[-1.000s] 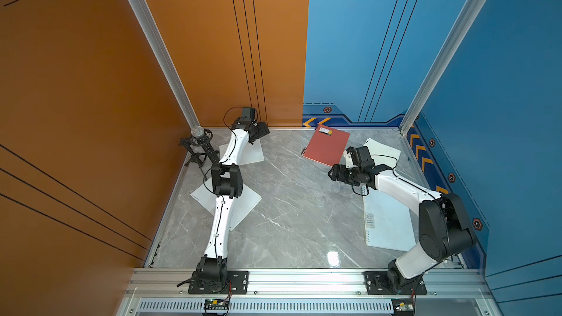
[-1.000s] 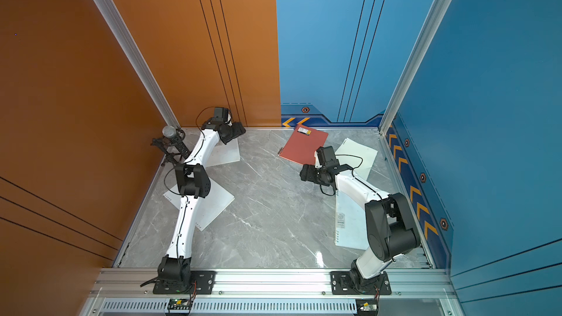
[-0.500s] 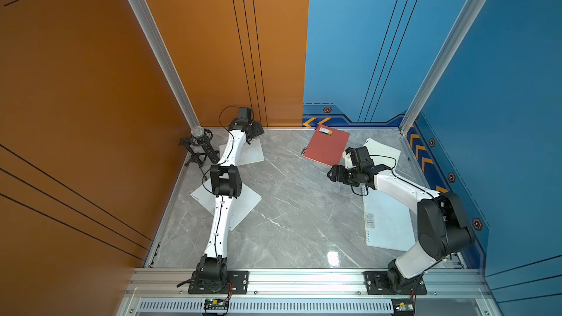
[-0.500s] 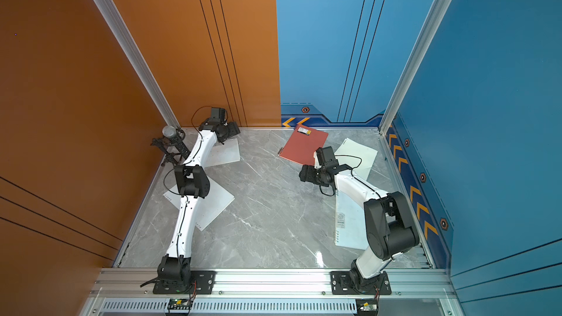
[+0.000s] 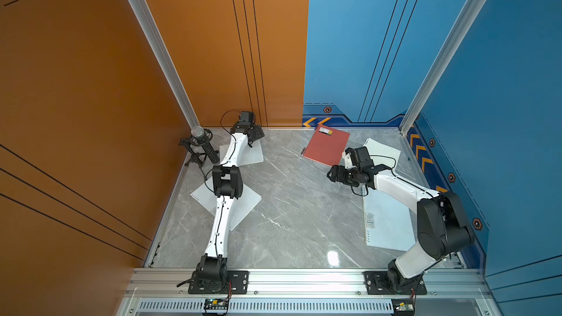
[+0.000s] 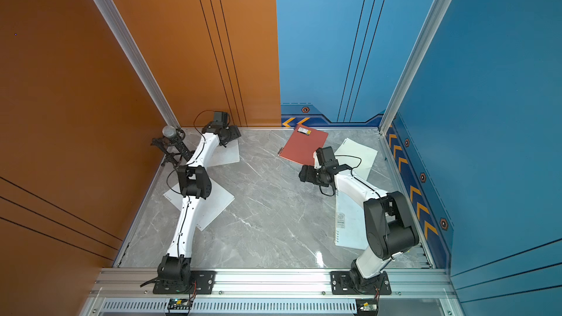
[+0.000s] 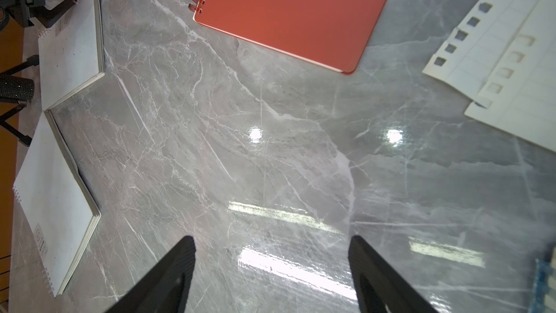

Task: Tear off pages from different notebooks
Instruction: Adjust the notebook at the center of the board.

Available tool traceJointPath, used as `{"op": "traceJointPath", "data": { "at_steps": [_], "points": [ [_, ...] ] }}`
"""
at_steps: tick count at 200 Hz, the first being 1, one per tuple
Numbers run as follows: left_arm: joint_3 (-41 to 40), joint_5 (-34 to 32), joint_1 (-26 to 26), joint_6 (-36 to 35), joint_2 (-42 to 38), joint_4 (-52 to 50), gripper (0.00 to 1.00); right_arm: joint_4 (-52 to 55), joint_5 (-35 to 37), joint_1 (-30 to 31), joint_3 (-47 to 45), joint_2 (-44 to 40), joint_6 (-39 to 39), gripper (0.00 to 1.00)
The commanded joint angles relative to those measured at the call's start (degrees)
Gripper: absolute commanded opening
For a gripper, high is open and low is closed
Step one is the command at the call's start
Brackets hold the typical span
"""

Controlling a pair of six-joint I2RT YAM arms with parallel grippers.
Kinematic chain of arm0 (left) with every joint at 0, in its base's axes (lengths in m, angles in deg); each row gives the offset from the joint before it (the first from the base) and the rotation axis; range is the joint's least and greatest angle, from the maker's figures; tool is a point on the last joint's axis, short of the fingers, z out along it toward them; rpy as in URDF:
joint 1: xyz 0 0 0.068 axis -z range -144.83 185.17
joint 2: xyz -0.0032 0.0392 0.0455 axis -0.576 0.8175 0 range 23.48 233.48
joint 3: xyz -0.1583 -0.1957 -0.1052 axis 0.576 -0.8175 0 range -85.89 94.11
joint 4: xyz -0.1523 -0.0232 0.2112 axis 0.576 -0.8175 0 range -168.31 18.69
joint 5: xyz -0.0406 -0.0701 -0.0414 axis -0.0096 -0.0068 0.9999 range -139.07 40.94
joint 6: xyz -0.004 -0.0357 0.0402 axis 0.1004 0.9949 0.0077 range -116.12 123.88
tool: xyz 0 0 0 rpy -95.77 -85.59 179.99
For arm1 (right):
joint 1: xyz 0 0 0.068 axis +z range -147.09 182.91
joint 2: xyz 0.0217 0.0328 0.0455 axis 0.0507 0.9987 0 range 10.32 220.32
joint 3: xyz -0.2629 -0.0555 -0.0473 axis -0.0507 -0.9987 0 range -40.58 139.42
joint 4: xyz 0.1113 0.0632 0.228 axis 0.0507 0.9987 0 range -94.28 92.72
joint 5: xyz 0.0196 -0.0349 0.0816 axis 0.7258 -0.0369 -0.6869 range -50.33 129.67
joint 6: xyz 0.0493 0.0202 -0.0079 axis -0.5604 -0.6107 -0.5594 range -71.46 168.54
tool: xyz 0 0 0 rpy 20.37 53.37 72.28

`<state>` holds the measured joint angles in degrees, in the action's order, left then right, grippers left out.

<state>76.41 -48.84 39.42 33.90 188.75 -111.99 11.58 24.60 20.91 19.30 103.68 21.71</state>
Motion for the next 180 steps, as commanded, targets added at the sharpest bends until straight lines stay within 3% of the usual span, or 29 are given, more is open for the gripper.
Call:
{"op": "traceJointPath", "data": {
  "at_steps": [1,123,153,180],
  "points": [
    [0.2,3.4,1.9,1.6,2.6,-2.5,0.81,0.8,-0.4,-0.5,-0.2,-0.5,1.4,0.82],
    [-10.4,10.0,14.8,4.7,-6.1,-2.6,0.78,0.9,0.4,-0.4,-1.9,-3.0,0.6,0.82],
    [-16.4,10.2,14.6,4.0,-12.7,-2.6,0.78,1.0,0.5,-0.3,-2.5,-4.1,0.7,0.82],
    [-19.0,3.6,12.4,-0.6,-16.9,-2.6,0.82,0.9,0.8,0.5,-2.6,-4.2,0.7,0.82]
  ]
}}
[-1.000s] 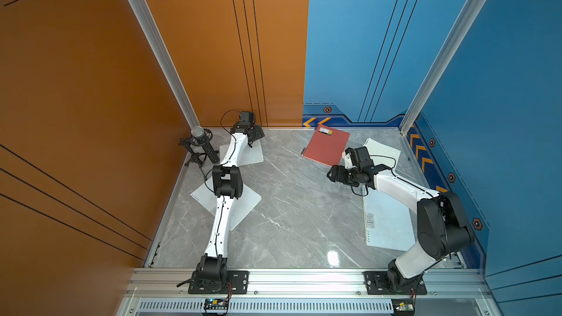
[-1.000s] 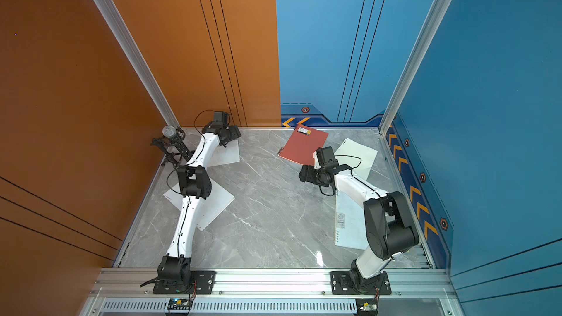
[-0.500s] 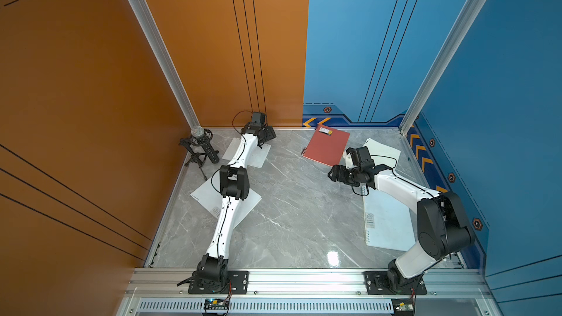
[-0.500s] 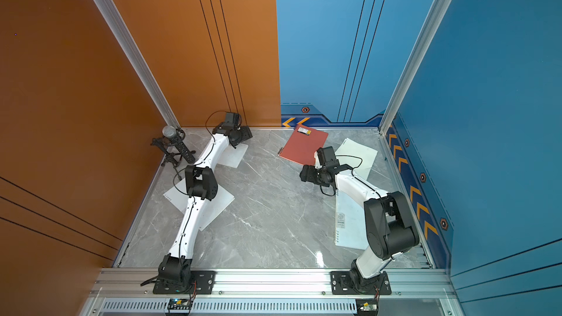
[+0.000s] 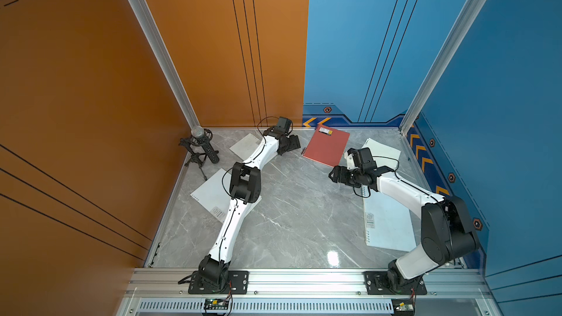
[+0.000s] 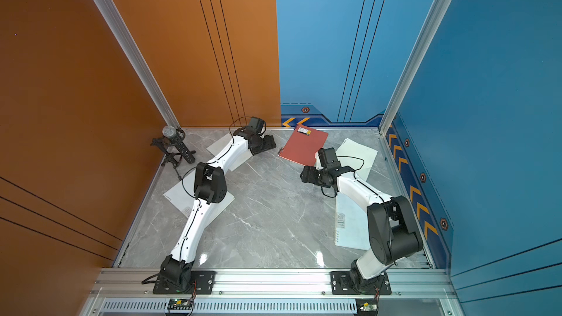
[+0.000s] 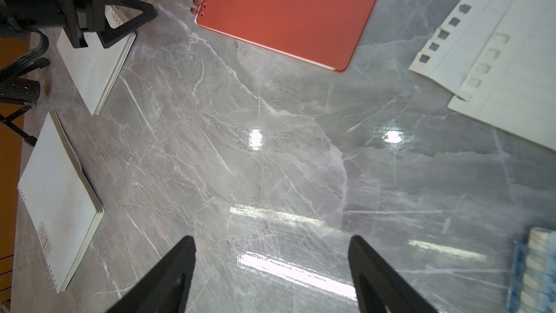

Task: Tear off pages from different notebooks
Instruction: Adjust the notebook at the center of the board.

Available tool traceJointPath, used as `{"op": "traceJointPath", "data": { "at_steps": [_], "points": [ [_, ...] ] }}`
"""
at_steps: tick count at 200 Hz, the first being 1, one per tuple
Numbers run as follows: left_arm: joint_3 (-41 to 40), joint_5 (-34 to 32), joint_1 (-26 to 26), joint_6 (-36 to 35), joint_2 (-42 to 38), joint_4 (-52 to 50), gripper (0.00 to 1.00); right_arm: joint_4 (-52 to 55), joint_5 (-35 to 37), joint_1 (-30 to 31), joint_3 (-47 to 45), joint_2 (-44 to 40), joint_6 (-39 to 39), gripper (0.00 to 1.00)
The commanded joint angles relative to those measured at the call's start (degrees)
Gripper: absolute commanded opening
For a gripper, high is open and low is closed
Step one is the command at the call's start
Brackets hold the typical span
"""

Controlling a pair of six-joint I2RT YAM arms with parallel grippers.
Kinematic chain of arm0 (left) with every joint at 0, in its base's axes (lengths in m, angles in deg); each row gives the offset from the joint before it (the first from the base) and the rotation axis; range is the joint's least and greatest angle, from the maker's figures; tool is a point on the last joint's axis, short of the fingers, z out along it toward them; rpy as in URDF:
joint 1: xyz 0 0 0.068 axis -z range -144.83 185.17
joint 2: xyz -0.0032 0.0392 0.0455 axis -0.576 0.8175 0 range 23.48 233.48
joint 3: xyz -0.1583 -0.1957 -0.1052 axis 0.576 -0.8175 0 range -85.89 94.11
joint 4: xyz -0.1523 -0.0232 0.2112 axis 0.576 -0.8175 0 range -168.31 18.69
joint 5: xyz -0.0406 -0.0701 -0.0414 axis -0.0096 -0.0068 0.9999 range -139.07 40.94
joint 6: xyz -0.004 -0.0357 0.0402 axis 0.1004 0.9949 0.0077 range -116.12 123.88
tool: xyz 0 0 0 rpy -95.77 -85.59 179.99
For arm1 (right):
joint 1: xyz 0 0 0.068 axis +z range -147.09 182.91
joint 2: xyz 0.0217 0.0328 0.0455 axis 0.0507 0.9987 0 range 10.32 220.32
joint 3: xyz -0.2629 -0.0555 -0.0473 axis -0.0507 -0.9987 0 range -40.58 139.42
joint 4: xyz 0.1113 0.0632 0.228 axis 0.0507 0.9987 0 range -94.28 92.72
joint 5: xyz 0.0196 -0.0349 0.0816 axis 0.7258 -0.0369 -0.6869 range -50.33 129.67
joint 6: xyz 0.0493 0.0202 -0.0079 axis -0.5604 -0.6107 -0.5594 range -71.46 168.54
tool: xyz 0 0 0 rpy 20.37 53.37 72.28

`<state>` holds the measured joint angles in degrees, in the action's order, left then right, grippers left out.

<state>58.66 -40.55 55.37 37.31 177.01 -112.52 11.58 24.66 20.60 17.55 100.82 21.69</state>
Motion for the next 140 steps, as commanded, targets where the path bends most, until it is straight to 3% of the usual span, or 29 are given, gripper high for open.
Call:
{"op": "traceJointPath", "data": {
  "at_steps": [1,54,92,97,116,140],
  "points": [
    [-1.2,-4.9,-3.8,-4.2,-5.2,-2.0,0.82,0.9,0.7,0.8,-0.8,-1.4,0.8,0.82],
    [4.6,-7.1,-12.9,-10.6,-0.9,-2.0,0.84,-0.4,0.9,3.4,-1.5,-2.3,0.3,0.82],
    [15.5,-11.0,-14.0,-14.3,4.8,-1.9,0.85,-1.4,0.3,4.9,-1.0,-1.5,0.0,0.80],
    [17.3,-11.7,-14.0,-15.3,5.9,-1.9,0.91,-1.6,0.3,5.2,-1.0,-1.4,0.0,0.80],
    [23.0,-14.9,-14.0,-17.8,9.4,-1.8,0.95,-2.1,0.3,6.0,-0.9,-1.0,-0.1,0.80],
    [25.4,-16.4,-15.3,-17.8,12.1,-1.6,0.96,-2.2,0.3,6.4,-1.2,-0.5,-0.2,0.80]
  ]
}}
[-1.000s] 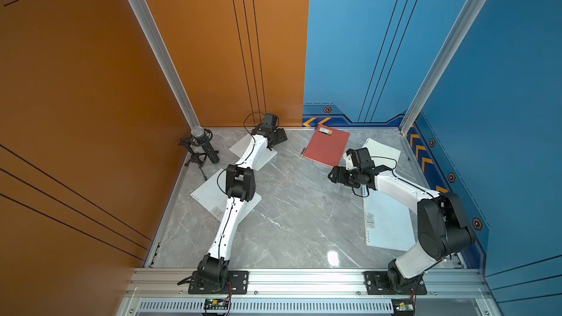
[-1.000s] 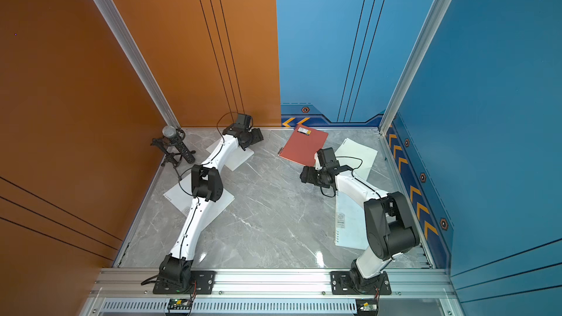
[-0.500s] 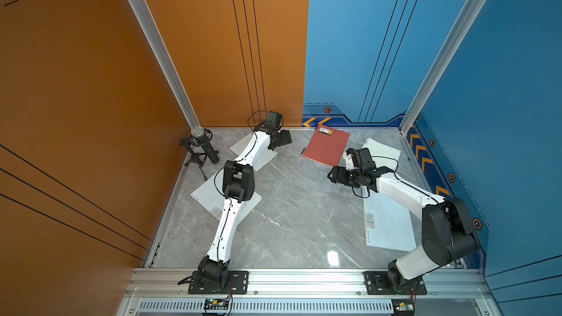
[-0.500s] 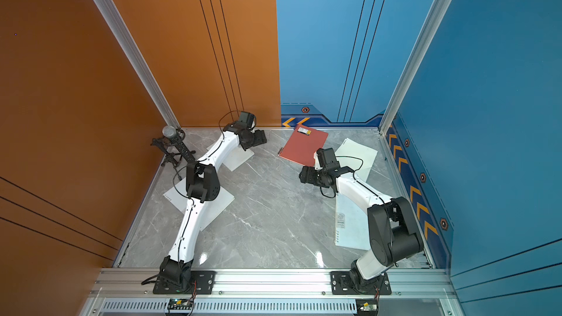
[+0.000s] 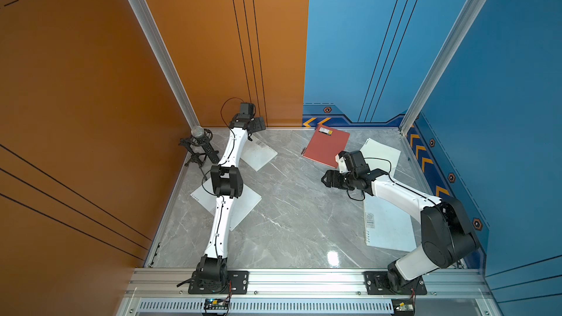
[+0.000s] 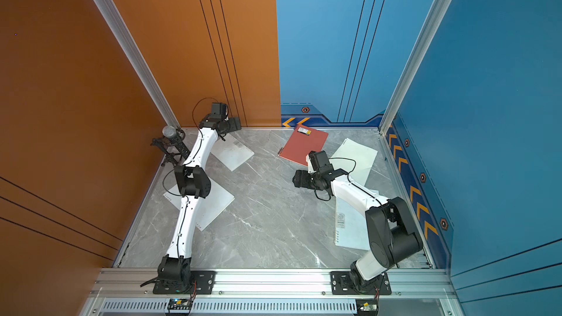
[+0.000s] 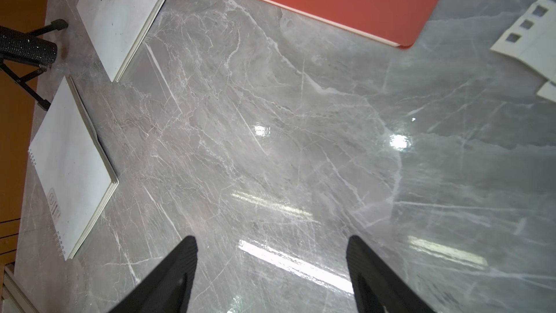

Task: Tear off pages from different notebooks
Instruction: Adjust the notebook at the center of the board.

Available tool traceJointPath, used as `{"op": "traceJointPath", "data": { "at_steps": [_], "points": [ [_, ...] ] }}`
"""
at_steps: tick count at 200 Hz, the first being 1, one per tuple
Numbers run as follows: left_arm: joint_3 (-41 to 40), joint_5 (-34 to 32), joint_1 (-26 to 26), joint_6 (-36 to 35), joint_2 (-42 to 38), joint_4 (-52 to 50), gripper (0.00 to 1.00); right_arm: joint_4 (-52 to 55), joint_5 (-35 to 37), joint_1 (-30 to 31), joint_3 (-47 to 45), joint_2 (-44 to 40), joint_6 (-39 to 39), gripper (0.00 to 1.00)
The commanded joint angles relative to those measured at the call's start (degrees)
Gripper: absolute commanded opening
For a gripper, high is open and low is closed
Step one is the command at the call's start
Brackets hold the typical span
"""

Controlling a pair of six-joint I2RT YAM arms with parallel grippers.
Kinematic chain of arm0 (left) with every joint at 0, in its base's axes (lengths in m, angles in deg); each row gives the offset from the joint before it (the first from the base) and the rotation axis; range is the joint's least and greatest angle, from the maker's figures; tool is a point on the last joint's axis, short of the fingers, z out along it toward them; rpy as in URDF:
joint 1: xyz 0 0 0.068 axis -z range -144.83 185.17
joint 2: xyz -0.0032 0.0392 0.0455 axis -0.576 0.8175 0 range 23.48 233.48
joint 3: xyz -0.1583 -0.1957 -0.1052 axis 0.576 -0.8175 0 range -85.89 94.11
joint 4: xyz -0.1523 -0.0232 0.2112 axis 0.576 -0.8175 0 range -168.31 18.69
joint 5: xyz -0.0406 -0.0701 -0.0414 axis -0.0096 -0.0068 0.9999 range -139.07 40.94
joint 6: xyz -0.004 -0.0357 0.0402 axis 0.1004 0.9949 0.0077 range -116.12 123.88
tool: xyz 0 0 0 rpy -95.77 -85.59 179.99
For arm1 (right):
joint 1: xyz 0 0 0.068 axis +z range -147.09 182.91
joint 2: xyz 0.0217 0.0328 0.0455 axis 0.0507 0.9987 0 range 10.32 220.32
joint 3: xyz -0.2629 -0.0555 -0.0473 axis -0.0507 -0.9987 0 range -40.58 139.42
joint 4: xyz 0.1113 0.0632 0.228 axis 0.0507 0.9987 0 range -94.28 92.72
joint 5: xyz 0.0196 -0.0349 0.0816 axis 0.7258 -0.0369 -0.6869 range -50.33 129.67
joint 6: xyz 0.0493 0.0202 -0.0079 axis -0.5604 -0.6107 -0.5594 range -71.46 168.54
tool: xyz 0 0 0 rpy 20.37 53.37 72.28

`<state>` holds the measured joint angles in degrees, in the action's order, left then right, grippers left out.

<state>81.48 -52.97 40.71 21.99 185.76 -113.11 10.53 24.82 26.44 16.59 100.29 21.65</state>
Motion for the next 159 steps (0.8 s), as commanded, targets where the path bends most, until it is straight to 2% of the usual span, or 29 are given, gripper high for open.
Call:
{"op": "traceJointPath", "data": {
  "at_steps": [1,43,83,114,146,150,159],
  "points": [
    [2.6,-3.9,-0.7,-2.3,3.5,-1.0,0.96,-1.2,0.1,0.6,-0.3,0.0,-0.2,0.80],
    [2.2,-2.9,-2.9,1.6,5.6,-0.8,0.95,-1.2,-0.8,0.7,0.3,0.6,-0.1,0.80],
    [-2.9,-1.9,-4.6,6.1,4.3,-0.9,0.93,-1.1,-0.8,0.7,0.6,0.9,0.1,0.80],
    [-8.3,1.1,-4.8,8.7,2.4,-1.1,0.90,-0.4,-1.1,0.7,1.4,1.1,0.3,0.80],
    [-13.8,6.9,-3.9,11.4,0.2,-1.1,0.88,0.6,-1.0,0.7,2.6,1.0,0.8,0.80],
    [-14.3,7.9,-3.8,11.8,-0.1,-1.2,0.83,0.8,-1.0,0.7,2.8,1.0,0.8,0.80],
    [-16.5,9.2,-3.4,12.8,-1.4,-1.2,0.80,1.3,-0.9,0.6,3.0,0.9,0.7,0.80]
  ]
}}
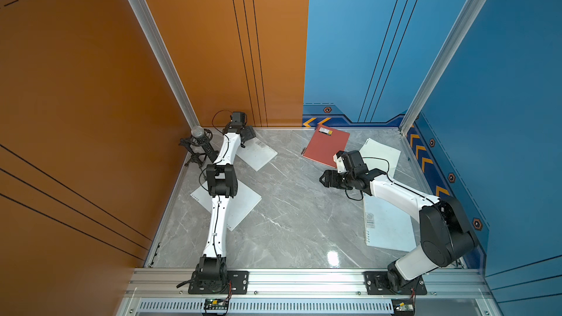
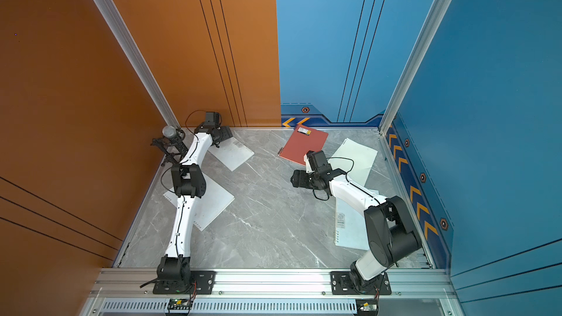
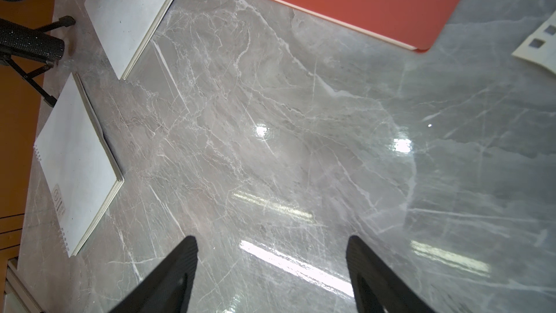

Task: Tear off pages from different notebooks
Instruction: Adjust the notebook at the center of the board.

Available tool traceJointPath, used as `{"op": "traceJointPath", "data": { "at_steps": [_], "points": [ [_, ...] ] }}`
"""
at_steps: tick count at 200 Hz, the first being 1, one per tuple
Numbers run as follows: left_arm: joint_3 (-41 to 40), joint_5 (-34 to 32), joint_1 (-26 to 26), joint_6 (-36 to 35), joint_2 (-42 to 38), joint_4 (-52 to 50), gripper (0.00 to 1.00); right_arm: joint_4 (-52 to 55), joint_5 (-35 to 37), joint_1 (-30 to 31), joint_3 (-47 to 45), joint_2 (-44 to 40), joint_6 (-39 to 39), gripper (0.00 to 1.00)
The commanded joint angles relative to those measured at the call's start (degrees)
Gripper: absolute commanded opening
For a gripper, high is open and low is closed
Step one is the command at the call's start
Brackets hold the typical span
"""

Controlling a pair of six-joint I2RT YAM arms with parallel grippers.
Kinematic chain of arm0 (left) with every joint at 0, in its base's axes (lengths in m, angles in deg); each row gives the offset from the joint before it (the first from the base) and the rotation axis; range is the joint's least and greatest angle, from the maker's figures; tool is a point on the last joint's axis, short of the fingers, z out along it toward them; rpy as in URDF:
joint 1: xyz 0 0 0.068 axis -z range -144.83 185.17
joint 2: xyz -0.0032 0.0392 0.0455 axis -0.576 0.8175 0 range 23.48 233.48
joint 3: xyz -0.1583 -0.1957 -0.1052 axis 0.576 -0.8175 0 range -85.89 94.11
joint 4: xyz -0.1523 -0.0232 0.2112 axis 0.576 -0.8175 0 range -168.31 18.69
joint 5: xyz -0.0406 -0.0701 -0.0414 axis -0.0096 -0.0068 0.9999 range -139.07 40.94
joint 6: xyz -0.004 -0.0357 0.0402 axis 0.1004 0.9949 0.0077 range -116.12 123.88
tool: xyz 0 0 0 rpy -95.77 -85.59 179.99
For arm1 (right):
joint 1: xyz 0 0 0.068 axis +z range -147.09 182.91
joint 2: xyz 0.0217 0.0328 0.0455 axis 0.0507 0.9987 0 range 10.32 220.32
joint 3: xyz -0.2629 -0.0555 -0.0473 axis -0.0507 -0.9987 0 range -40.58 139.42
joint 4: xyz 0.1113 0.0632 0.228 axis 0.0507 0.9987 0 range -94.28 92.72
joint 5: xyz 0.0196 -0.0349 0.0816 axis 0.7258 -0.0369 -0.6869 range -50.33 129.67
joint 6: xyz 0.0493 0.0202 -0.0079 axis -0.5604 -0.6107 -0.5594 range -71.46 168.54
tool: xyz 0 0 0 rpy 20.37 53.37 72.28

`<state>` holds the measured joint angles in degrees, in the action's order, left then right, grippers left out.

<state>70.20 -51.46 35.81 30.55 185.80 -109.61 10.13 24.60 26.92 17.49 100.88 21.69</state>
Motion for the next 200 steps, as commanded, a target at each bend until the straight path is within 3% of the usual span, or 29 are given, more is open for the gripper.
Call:
{"op": "traceJointPath", "data": {
  "at_steps": [1,61,94,155,200],
  "points": [
    [-5.5,7.8,1.6,4.5,-1.6,-4.6,0.80,1.7,-0.7,0.2,2.1,0.3,0.7,0.80],
    [-21.3,10.7,6.1,9.8,-12.5,-4.7,0.80,1.6,-0.1,1.2,2.0,0.3,-2.3,0.82],
    [-27.9,11.3,8.6,10.7,-16.9,-4.8,0.79,-3.2,0.7,4.8,1.9,1.7,-8.6,0.81],
    [-41.8,14.4,11.7,10.9,-25.7,-4.8,0.79,-18.7,3.4,11.7,2.7,9.7,-22.1,0.75],
    [-53.3,14.3,14.7,9.7,-33.2,-4.6,0.79,-19.6,6.4,10.4,3.3,15.3,-24.6,0.73]
  ]
}}
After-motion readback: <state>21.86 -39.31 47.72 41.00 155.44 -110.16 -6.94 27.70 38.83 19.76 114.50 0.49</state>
